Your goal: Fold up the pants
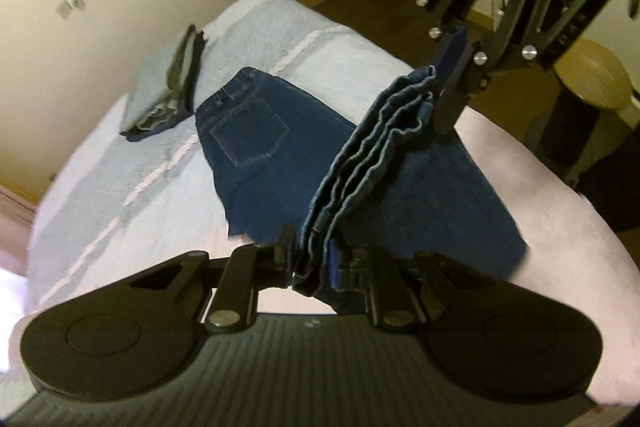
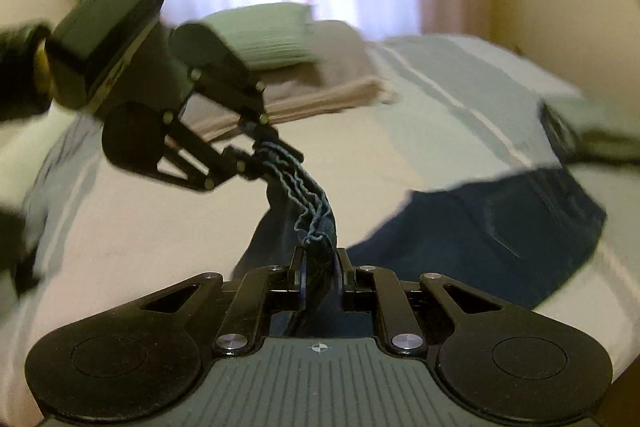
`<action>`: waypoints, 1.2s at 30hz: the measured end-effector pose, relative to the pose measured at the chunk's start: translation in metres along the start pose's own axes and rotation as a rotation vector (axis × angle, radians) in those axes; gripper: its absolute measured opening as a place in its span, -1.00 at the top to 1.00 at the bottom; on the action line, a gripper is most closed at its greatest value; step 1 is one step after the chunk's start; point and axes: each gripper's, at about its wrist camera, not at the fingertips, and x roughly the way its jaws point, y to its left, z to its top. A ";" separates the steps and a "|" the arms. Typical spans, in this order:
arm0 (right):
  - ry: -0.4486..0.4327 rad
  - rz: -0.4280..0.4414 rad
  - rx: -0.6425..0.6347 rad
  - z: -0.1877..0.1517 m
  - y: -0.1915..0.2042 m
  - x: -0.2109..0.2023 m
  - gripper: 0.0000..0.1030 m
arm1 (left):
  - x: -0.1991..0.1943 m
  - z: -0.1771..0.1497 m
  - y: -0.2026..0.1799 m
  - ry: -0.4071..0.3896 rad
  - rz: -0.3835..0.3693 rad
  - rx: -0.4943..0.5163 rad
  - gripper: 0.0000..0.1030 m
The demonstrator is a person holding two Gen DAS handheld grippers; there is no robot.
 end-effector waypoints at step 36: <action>0.123 -0.129 0.475 -0.060 -0.161 0.062 0.03 | 0.202 -0.032 0.065 0.173 -0.118 -0.458 0.41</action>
